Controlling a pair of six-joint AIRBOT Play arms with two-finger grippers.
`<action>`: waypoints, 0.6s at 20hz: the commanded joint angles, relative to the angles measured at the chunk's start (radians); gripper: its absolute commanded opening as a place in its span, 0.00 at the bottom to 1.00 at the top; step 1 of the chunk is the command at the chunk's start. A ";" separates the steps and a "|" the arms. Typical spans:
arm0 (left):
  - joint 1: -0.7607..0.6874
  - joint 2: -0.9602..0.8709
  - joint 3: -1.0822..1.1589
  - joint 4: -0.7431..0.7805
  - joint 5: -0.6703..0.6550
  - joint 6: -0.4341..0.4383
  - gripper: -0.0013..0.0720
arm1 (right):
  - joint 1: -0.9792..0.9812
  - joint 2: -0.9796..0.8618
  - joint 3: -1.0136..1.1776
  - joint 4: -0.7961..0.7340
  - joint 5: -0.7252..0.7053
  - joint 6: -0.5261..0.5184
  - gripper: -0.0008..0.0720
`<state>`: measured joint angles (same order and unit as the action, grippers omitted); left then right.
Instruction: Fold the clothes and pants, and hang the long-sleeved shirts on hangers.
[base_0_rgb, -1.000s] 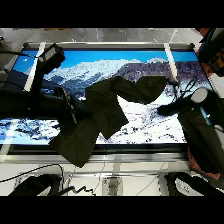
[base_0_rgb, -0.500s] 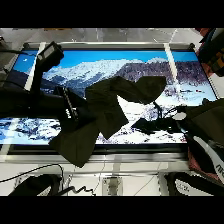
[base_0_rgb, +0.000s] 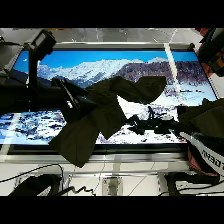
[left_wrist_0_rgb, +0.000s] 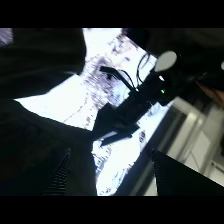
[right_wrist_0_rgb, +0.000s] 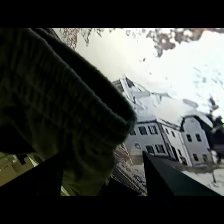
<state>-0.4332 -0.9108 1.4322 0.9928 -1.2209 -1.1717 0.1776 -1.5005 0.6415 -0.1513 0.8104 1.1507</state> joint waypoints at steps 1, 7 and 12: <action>0.001 0.000 0.000 0.087 0.062 -0.034 0.80 | 0.005 -0.045 0.076 0.018 -0.027 0.011 0.71; 0.001 0.000 0.000 0.262 0.080 -0.197 0.80 | 0.005 -0.046 0.188 -0.084 0.027 -0.102 0.45; 0.001 0.000 0.000 0.382 0.080 -0.271 0.80 | 0.005 -0.046 0.202 -0.150 0.137 -0.179 0.23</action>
<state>-0.4324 -0.9108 1.4322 1.2934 -1.1446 -1.3888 0.1818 -1.5452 0.8299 -0.2607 0.8963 1.0283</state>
